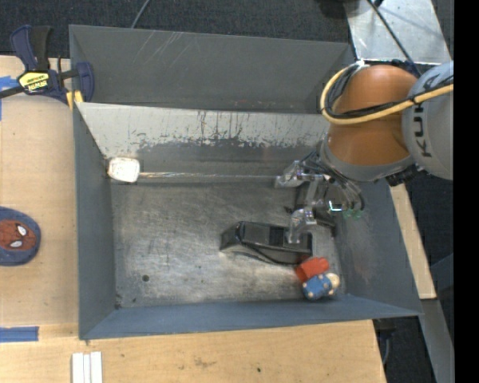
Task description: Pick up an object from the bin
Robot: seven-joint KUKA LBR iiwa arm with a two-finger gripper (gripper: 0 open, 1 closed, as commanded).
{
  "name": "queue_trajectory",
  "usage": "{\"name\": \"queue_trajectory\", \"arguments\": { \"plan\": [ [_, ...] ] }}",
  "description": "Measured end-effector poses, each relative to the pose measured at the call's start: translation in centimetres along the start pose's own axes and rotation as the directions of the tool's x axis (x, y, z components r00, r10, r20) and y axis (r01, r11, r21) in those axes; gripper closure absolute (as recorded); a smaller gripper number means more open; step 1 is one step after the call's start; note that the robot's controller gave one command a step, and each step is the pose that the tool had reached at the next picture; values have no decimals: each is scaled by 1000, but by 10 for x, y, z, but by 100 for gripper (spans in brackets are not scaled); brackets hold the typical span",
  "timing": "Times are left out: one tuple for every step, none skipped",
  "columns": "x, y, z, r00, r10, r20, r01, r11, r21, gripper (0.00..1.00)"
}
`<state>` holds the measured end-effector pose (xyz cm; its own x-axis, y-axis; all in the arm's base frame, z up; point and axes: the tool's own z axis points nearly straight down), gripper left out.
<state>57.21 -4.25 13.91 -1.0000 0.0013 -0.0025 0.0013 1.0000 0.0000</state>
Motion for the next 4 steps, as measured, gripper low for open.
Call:
{"name": "queue_trajectory", "arguments": {
  "plan": [
    [6,9,6,999,29,21,-29,1000,8,0],
    [51,90,-4,999,48,-2,-48,999,-3,0],
    [34,60,63,970,242,-6,-242,970,-1,0],
    [33,60,61,970,242,0,-242,970,-1,100]
  ]
}}
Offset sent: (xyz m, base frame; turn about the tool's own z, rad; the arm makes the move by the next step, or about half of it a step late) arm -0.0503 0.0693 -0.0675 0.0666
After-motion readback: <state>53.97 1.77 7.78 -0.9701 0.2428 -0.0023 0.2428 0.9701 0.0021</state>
